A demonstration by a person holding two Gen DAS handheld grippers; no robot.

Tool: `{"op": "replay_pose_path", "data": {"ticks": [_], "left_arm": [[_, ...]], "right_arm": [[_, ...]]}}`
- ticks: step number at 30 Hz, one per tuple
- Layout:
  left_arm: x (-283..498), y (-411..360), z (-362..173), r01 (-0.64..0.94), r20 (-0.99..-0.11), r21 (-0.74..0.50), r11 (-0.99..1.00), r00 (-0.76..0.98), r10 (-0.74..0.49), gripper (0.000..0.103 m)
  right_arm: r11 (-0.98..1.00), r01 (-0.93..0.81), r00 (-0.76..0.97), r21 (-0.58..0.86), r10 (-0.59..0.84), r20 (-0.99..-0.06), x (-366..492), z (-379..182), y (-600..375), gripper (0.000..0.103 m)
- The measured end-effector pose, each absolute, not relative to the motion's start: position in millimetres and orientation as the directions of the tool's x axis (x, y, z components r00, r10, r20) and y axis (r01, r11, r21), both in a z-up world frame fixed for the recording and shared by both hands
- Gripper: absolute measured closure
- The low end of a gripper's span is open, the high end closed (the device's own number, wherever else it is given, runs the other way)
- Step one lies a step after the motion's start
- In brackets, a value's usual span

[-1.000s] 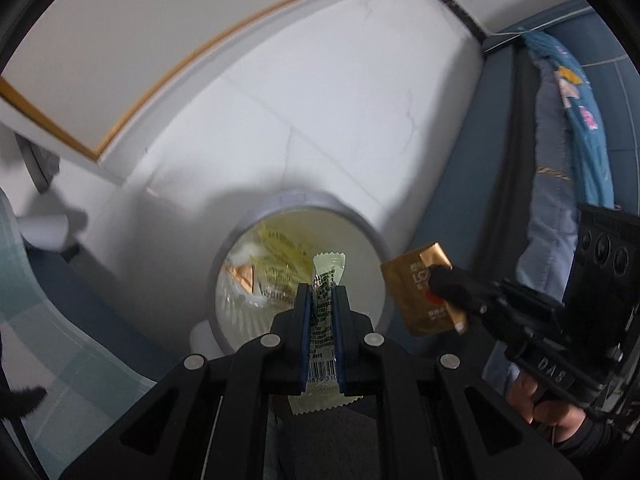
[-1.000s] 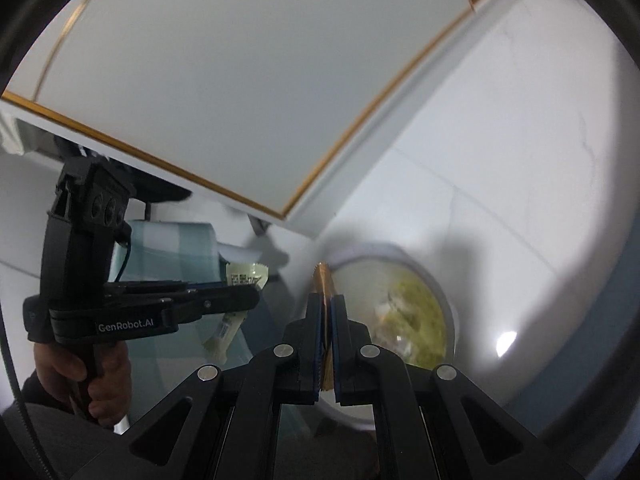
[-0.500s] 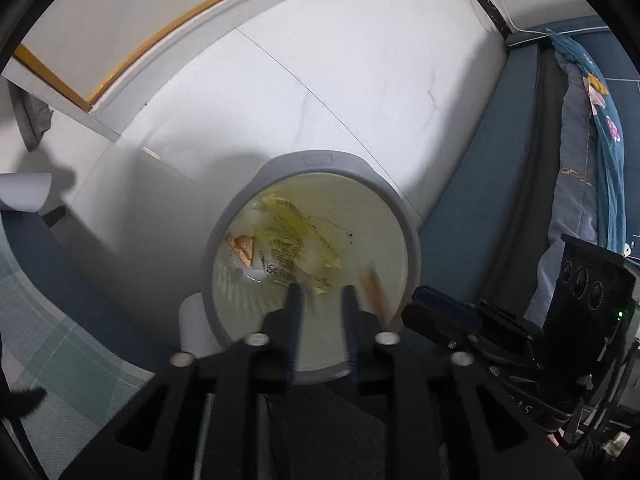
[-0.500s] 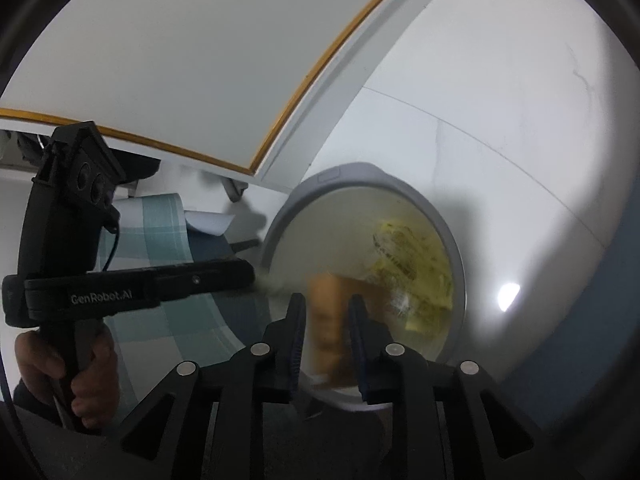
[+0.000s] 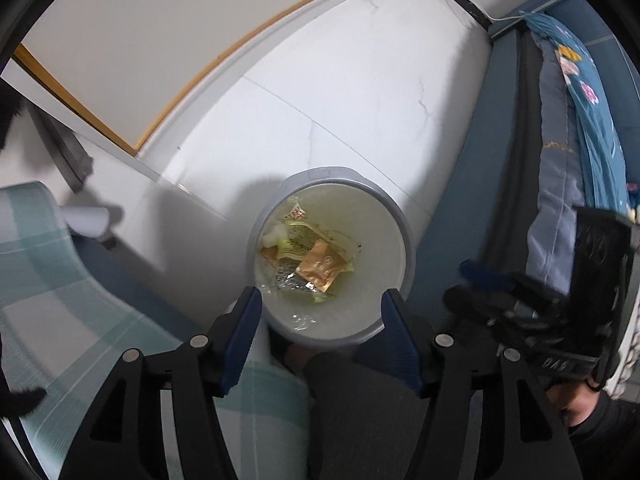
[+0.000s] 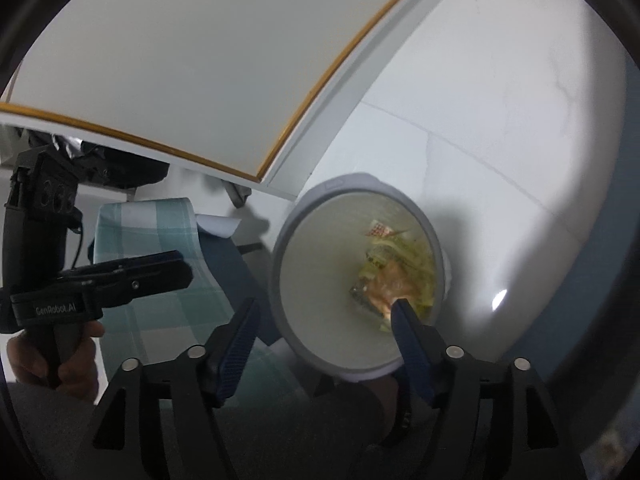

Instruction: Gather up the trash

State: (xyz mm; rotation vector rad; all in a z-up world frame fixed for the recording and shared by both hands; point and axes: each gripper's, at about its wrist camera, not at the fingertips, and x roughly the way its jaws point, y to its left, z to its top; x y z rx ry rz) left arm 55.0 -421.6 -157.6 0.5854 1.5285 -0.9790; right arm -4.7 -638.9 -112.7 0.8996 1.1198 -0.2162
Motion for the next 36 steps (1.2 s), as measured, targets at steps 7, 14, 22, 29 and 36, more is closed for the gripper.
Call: {"op": "replay_pose_path", "data": {"ticks": [7, 14, 22, 29, 36], "left_arm": [[51, -402, -132, 0.819, -0.977, -0.196, 0.539, -0.116, -0.179, 0.040], [41, -395, -106, 0.847, -0.979, -0.121, 0.517, -0.015, -0.205, 0.040], [37, -393, -99, 0.856, -0.976, -0.090, 0.509, 0.025, -0.214, 0.039], [40, -387, -97, 0.845, -0.974, -0.094, 0.526, 0.032, -0.226, 0.039], [39, -387, -97, 0.845, -0.973, -0.100, 0.525, 0.029, -0.231, 0.039]], "right_arm": [[0.697, 0.572, 0.414, 0.433, 0.211, -0.886, -12, -70, -629, 0.019], [0.714, 0.571, 0.408, 0.405, 0.181, -0.895, -15, -48, -621, 0.015], [0.720, 0.569, 0.420, 0.397, 0.161, -0.893, -17, -36, -620, 0.014], [0.720, 0.569, 0.421, 0.396, 0.158, -0.893, -18, -35, -620, 0.013], [0.718, 0.570, 0.427, 0.399, 0.155, -0.891, -18, -35, -621, 0.013]]}}
